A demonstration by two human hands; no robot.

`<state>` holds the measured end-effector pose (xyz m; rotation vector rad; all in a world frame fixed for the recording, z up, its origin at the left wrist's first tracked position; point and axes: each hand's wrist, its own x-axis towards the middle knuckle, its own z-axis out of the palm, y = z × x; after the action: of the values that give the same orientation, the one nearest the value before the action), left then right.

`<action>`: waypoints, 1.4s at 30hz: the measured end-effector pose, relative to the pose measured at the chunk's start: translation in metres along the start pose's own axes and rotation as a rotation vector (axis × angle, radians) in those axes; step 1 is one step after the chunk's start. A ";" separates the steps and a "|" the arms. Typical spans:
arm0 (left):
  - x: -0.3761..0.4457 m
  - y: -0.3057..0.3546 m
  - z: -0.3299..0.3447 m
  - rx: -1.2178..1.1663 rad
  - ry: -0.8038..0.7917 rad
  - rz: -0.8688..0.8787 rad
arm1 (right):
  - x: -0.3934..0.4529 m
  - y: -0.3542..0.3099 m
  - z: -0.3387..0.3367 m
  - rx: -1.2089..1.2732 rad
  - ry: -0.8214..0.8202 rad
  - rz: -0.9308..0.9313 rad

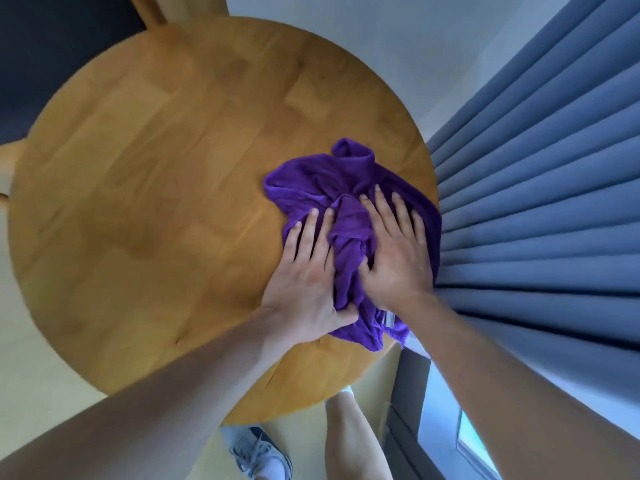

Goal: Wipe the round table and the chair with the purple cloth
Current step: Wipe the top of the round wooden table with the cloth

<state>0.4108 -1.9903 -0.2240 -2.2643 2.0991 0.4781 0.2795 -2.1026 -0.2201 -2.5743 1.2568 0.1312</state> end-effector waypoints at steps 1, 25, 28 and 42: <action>0.013 0.000 -0.002 -0.008 0.003 -0.007 | 0.011 0.005 -0.004 -0.005 0.007 0.003; 0.158 -0.133 -0.062 -0.051 0.043 -0.028 | 0.207 -0.011 -0.034 0.012 0.067 0.317; 0.149 -0.163 -0.067 -0.067 0.051 -0.036 | 0.221 -0.045 -0.030 0.007 0.060 0.311; 0.039 -0.341 -0.077 -0.063 0.036 -0.070 | 0.243 -0.265 0.013 0.023 0.082 0.277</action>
<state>0.7616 -2.0118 -0.2252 -2.3888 2.0415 0.5106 0.6382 -2.1285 -0.2275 -2.3951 1.6309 0.0646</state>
